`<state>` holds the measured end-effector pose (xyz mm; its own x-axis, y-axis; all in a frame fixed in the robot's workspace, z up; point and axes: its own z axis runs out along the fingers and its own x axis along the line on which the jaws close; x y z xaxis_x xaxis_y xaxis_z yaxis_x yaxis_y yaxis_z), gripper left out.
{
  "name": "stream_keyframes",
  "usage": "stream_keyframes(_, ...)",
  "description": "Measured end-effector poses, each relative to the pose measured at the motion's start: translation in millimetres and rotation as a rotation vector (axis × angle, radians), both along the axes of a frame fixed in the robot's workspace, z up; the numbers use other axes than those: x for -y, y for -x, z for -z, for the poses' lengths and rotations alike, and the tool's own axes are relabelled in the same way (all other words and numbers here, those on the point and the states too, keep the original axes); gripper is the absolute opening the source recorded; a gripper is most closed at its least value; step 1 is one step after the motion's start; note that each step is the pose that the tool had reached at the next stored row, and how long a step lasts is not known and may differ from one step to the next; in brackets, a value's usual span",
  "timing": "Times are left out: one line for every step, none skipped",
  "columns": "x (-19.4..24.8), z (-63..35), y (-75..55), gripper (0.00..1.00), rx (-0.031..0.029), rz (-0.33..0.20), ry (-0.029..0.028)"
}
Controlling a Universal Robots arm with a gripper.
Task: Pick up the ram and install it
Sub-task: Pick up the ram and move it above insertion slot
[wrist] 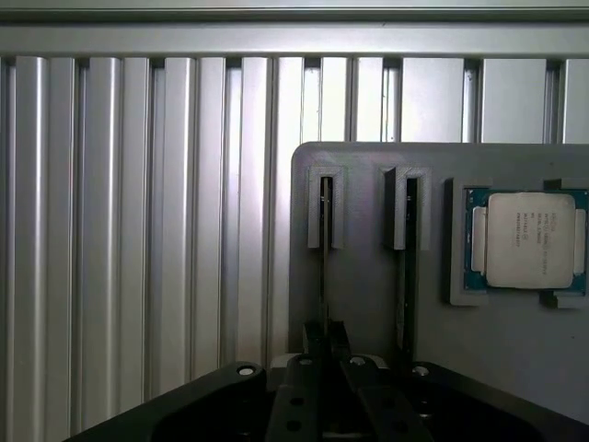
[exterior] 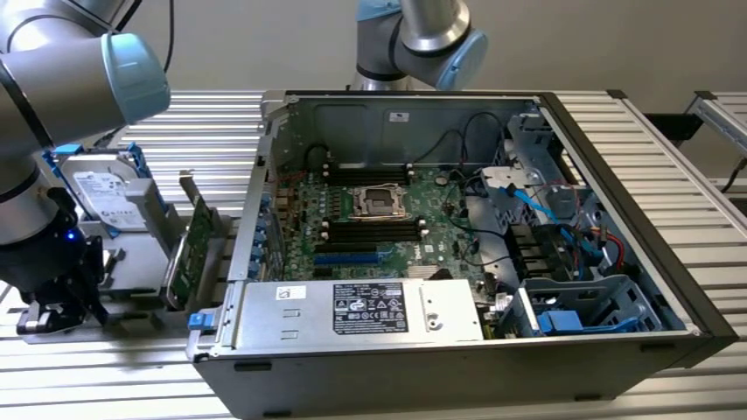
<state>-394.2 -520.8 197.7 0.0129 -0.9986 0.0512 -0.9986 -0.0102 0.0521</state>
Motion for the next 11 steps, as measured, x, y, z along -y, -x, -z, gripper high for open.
stream_keyframes(0.0, 0.0, 0.0, 0.13, 0.0001, 0.0, 0.0)
stream_keyframes(0.0, 0.1, 0.0, 0.13, 0.0, 0.0, 0.0)
stream_keyframes(0.0, 0.0, 0.0, 0.13, 0.0, 0.0, 0.0)
stream_keyframes(0.0, 0.1, 0.0, 0.13, -0.0001, 0.0, 0.0)
stream_keyframes(0.0, 0.1, 0.0, 0.13, 0.0, 0.0, 0.0)
stream_keyframes(0.0, 0.1, 0.0, 0.13, -0.0001, 0.0, 0.0)
stream_keyframes(0.0, 0.1, 0.0, 0.13, -0.0001, 0.0, 0.0)
stream_keyframes(0.0, 0.1, 0.0, 0.13, 0.0, 0.0, 0.0)
stream_keyframes(0.0, -0.1, 0.0, 0.13, 0.0, 0.0, -0.0001)
stream_keyframes(-0.1, -1.3, 0.0, 0.13, 0.0005, 0.0, -0.0006)
stream_keyframes(-0.1, -5.2, 0.0, 0.13, 0.0002, 0.0, -0.0004)
